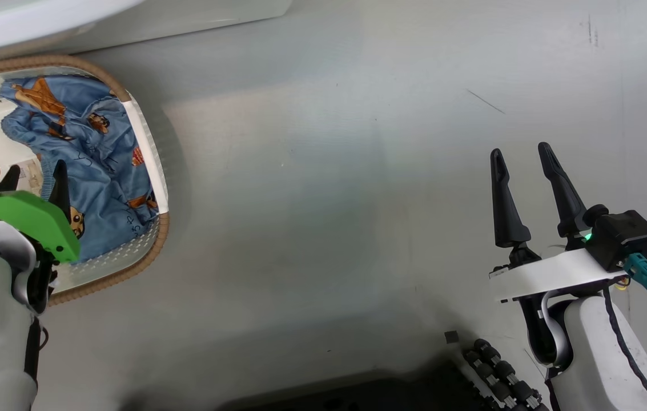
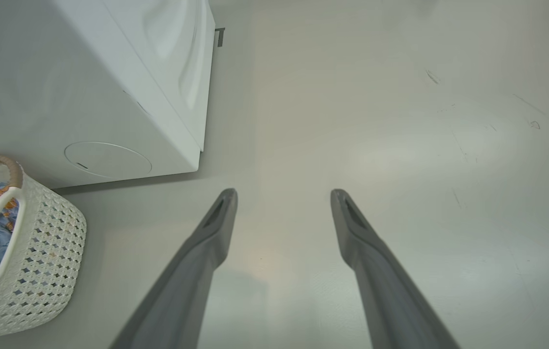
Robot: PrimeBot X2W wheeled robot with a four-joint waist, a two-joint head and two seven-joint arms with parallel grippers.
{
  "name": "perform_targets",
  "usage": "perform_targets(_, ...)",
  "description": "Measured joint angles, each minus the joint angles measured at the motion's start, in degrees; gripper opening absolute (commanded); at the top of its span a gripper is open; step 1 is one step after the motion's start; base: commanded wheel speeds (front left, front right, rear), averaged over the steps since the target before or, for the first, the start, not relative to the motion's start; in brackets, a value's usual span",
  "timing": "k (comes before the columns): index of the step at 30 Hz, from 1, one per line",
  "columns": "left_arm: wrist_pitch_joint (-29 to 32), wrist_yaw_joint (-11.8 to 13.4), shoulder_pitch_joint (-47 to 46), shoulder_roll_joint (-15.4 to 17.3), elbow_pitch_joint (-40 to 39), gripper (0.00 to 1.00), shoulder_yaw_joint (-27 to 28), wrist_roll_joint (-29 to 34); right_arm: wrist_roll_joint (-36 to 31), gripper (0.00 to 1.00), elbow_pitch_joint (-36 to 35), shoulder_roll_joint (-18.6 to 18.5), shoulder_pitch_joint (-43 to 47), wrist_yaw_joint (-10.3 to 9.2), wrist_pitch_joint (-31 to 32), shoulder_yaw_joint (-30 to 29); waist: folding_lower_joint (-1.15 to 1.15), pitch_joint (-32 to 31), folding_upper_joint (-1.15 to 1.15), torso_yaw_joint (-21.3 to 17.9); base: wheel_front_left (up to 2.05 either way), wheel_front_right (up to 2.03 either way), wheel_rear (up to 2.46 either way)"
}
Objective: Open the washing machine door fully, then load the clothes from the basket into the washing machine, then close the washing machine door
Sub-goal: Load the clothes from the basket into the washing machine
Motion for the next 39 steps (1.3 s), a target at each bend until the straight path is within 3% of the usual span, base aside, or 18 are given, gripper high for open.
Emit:
perform_targets(13,1.9,0.0,-4.2,2.1,3.4,1.00,-1.8,0.0,0.5,1.00,-0.8,0.4,-0.4,-0.41,0.0,0.4,0.00,3.2,0.00,-1.1,0.00,0.00,0.00)
perform_targets(39,5.3,0.2,-11.3,2.2,11.4,1.00,-1.1,-2.9,2.2,1.00,-2.2,0.5,-0.7,-1.43,0.0,1.3,0.00,6.6,0.00,-2.7,0.00,0.00,0.00)
